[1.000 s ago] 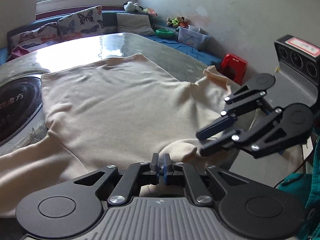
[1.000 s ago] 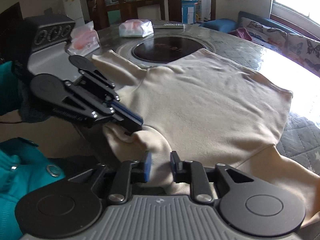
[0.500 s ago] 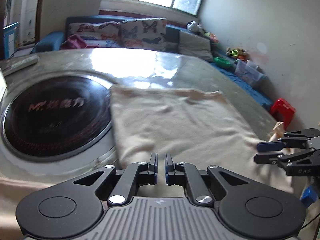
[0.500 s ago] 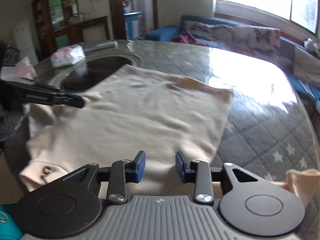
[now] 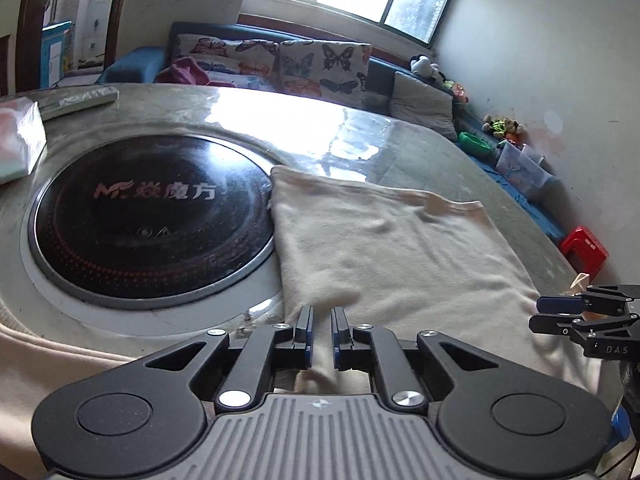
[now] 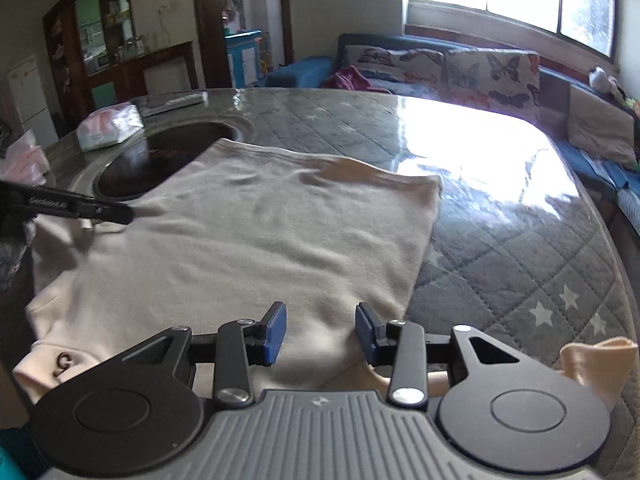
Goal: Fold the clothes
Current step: 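Open both tools and release the sweatshirt onto the table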
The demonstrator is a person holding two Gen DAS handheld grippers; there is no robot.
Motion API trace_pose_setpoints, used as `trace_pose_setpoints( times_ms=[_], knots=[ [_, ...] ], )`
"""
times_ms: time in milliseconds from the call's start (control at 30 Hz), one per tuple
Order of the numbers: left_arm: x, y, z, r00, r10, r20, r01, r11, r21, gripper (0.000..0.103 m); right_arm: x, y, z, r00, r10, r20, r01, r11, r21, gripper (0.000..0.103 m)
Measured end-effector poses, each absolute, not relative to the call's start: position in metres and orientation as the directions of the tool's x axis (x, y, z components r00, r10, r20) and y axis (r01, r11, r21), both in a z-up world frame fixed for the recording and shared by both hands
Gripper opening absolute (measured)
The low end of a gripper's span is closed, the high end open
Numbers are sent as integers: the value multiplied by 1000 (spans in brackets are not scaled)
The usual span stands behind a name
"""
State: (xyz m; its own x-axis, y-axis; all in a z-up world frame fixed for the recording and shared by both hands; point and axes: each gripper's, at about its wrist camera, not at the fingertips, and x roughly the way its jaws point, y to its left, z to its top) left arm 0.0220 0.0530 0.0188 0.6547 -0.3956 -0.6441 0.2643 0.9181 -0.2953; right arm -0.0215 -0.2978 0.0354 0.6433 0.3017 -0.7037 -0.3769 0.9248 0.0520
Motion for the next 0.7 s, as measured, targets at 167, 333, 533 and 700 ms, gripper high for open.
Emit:
trace_pose_setpoints(
  times_ms=[167, 333, 533, 700],
  knots=[
    [13, 52, 26, 662, -395, -637, 276, 919, -282, 17, -34, -313, 41, 683, 279, -675, -330, 942, 57, 40],
    [0, 36, 37, 670, -413, -617, 330, 910, -252, 30, -53, -347, 46, 728, 221, -648, -222, 972, 82, 42],
    [-15, 7, 42, 630, -492, -601, 417, 867, -274, 37, -67, -386, 38, 742, 119, -660, -75, 993, 94, 42],
    [-28, -21, 38, 571, -552, -607, 495, 822, -282, 42, -73, -408, 28, 753, 6, -658, 40, 998, 55, 42]
  ],
)
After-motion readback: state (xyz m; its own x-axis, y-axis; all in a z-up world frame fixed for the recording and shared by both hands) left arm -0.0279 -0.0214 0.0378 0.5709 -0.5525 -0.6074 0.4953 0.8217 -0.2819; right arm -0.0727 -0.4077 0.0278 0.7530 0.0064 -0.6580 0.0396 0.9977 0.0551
